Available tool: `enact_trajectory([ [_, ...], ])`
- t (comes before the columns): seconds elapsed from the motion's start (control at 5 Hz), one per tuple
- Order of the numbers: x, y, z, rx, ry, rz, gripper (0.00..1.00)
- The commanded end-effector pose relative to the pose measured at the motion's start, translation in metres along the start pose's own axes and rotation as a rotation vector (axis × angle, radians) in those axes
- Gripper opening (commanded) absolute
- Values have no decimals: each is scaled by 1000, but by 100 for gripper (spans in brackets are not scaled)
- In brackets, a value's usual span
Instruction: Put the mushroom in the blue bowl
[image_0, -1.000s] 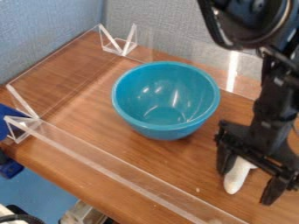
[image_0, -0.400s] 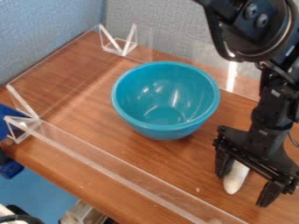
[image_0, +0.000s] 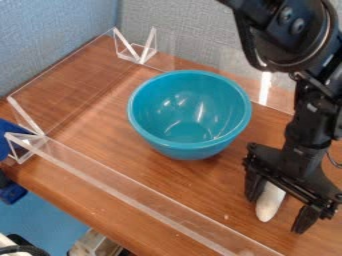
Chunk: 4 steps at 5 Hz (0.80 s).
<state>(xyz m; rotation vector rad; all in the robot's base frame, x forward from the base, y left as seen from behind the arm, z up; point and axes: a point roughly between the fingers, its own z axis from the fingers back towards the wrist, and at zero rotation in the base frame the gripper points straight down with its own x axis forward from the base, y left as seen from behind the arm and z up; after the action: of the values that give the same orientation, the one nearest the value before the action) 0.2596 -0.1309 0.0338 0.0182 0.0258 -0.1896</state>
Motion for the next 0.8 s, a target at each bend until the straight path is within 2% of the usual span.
enact_trajectory([
  [0.0, 12, 3, 10, -10, -56, 17, 100],
  [0.6, 19, 6, 4, 1, -76, 22, 100],
])
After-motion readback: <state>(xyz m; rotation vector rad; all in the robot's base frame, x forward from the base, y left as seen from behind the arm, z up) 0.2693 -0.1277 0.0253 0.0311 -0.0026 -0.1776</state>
